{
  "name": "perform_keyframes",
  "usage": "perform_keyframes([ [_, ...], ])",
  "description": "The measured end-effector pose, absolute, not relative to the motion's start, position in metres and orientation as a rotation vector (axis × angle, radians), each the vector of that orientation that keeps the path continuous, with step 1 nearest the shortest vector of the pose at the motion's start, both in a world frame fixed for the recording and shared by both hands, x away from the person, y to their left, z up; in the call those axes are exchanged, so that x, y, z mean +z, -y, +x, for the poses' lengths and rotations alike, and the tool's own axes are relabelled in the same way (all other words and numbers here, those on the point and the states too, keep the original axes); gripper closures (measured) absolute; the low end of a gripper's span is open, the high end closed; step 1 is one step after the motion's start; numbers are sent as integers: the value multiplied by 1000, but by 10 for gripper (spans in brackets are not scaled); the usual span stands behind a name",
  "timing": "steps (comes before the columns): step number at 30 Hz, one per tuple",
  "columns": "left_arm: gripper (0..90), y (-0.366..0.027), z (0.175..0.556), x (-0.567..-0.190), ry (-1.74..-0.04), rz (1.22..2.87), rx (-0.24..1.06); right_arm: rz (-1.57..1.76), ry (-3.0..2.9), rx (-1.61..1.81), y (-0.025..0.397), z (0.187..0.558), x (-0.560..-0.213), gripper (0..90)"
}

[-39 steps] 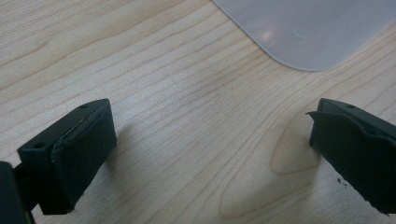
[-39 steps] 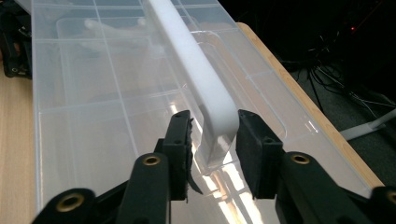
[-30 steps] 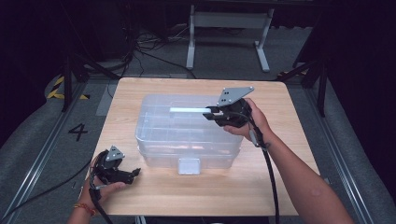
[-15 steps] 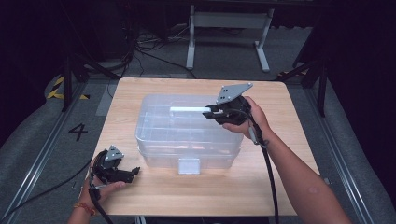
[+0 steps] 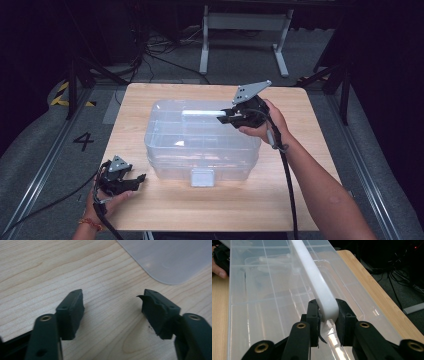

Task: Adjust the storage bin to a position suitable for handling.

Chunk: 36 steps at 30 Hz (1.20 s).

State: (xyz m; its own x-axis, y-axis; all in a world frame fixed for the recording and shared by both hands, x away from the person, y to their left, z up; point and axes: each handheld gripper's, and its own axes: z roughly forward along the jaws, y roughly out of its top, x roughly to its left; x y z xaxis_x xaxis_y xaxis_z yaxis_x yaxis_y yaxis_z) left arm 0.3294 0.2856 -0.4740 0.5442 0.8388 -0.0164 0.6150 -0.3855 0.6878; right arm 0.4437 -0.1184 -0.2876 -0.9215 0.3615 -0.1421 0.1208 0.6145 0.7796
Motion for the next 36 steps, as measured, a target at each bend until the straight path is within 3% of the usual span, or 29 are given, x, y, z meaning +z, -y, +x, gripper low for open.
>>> perform_keyframes([
  [19, 579, -274, 312, -406, -1011, 2014, 614, 439, -2569, 1203, 117, 458, -276, 742],
  [36, 782, -253, 320, -390, -918, 1980, 549, 484, -2553, 1174, 113, 470, -265, 724],
])
